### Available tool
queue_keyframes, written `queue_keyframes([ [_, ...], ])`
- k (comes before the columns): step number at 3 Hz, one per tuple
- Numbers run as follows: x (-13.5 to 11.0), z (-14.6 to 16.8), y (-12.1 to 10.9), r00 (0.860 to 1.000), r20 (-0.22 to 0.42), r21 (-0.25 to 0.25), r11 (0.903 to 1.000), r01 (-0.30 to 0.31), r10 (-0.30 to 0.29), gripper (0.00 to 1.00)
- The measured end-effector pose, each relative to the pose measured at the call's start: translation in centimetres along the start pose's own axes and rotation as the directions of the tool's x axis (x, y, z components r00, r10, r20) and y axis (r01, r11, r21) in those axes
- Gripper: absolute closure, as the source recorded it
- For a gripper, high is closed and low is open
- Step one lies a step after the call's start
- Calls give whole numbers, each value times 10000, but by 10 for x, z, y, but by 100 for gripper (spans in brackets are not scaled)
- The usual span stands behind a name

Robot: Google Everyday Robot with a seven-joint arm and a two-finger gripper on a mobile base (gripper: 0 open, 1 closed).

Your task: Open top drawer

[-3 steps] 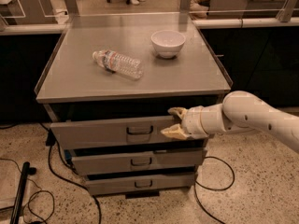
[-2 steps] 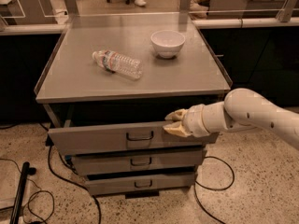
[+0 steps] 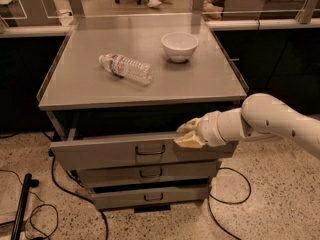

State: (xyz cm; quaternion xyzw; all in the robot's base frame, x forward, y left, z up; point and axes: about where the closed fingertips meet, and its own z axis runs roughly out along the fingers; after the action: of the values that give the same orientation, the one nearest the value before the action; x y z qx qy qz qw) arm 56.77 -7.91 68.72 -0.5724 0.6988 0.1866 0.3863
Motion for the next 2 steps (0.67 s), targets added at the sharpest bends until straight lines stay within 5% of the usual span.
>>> queue_keyframes([
  [1,9,-11,25,9997,-30,103,9996,-256,257,100],
  [2,9,-11,24,9997,-29,103,9996,-256,256,82],
])
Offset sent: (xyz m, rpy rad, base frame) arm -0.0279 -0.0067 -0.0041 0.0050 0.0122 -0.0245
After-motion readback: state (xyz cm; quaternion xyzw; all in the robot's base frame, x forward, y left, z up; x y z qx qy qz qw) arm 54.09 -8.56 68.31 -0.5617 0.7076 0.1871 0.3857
